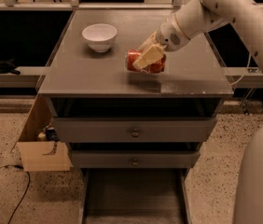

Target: Place coke can into bottom drawer

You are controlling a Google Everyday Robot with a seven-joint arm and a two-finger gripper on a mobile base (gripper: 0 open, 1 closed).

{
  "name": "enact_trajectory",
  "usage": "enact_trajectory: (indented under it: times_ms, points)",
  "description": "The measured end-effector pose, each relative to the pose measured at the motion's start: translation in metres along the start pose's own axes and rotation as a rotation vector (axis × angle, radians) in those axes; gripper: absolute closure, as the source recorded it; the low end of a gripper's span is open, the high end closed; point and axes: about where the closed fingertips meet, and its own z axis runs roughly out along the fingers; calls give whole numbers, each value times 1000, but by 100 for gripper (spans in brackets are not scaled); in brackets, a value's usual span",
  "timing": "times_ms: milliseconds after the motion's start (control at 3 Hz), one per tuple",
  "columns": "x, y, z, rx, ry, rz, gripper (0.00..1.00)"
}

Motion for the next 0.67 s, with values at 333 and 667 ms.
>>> enact_trajectory:
  times_ms: [333,667]
  points:
    - [17,22,-46,36,-8,35,100]
    - [39,59,-76,48,-24,73,100]
